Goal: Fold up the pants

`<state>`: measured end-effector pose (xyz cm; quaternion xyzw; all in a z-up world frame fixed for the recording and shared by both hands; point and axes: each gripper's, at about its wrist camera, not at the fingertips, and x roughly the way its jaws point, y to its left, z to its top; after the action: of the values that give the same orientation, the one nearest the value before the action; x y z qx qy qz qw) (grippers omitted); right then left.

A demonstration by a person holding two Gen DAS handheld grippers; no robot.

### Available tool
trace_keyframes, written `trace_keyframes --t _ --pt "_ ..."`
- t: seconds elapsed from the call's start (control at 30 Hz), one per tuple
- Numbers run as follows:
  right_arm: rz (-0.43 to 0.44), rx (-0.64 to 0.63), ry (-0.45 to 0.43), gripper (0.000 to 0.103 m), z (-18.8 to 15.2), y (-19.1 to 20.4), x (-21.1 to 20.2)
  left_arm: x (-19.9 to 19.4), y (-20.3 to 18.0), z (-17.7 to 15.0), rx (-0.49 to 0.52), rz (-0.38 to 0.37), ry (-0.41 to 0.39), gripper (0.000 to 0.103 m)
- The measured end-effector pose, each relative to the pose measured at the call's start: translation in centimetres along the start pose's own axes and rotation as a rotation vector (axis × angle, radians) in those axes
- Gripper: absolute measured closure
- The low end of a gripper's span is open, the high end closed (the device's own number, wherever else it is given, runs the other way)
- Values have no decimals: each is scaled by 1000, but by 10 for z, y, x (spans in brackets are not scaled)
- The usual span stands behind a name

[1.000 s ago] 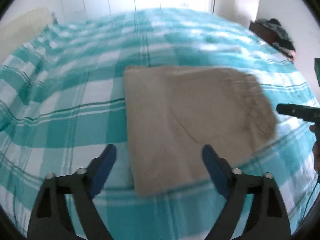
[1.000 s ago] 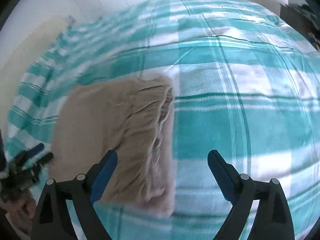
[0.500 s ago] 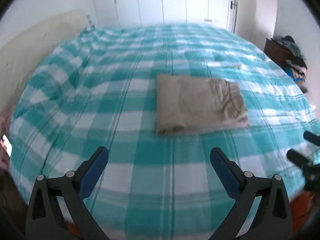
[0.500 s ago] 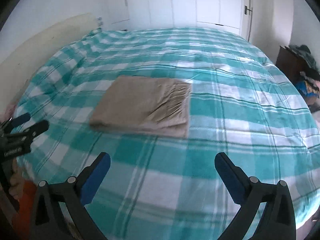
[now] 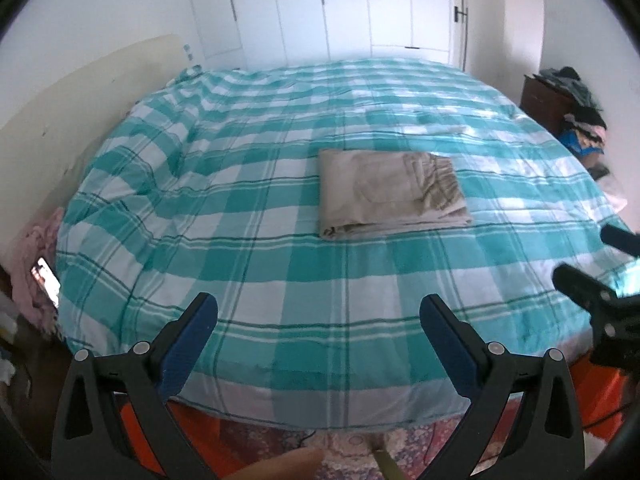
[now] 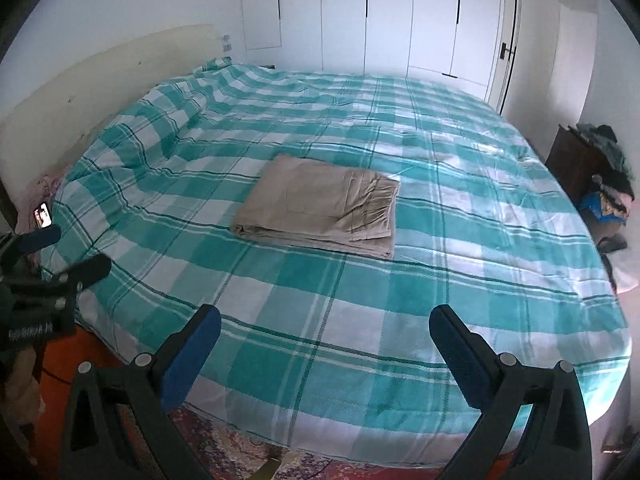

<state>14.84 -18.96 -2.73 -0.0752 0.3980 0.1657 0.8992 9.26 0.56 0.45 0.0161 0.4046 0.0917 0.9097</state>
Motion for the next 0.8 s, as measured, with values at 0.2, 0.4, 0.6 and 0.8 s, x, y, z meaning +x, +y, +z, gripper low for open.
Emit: trace_keyframes --t 0.2,0.4,0.6,0.8 --pt "-13 -1 -3 0 3 5 -18 -9 -1 -2 -26 -20 14 0" --pt "-25 -10 -7 0 2 3 -25 -8 -1 -2 -34 13 34 0" --pt "-4 -1 2 0 0 1 -25 -13 -6 -2 -16 10 24 0" --pt "17 -16 0 0 0 7 -30 -16 -6 -1 -13 9 18 0"
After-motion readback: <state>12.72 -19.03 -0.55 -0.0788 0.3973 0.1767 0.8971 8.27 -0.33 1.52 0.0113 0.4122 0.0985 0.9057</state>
